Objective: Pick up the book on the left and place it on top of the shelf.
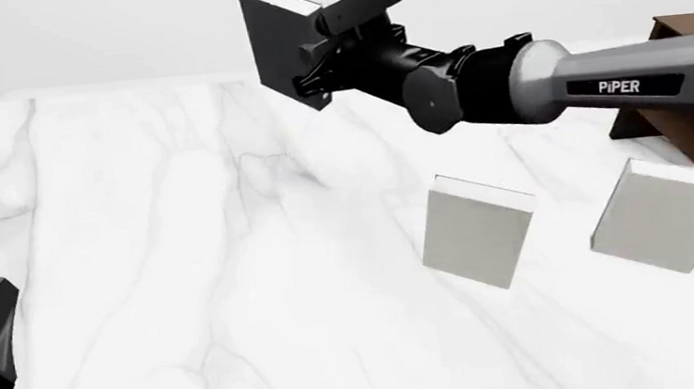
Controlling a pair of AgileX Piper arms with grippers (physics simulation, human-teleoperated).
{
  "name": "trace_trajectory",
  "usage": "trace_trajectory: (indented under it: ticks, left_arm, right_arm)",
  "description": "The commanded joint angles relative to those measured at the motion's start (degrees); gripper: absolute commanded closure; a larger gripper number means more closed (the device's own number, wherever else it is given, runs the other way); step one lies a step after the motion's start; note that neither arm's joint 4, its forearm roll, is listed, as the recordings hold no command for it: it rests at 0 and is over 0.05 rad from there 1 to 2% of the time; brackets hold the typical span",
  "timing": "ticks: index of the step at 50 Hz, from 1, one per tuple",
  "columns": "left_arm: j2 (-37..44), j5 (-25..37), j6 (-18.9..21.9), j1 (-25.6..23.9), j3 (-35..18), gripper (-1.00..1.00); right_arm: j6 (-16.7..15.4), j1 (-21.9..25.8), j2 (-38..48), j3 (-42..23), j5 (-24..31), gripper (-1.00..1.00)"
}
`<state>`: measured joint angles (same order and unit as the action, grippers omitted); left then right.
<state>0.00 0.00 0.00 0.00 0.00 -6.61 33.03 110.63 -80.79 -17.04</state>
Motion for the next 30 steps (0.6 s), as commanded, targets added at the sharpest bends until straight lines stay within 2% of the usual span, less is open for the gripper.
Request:
trace_trajectory:
  ticks: [1,18,30]
  left_arm:
    - [0.0,0.0,0.0,0.0,0.0,-1.0]
    - [0.0,0.0,0.0,0.0,0.0,-1.0]
    - [0.0,0.0,0.0,0.0,0.0,-1.0]
  right_arm:
    - [-0.11,0.35,-7.77,5.47,-0.6,1.0]
    - [-2.59,-0.74,-20.28,15.37,0.4,1.0]
    - [-4.45,-3.62,-31.13,24.1,1.35,1.0]
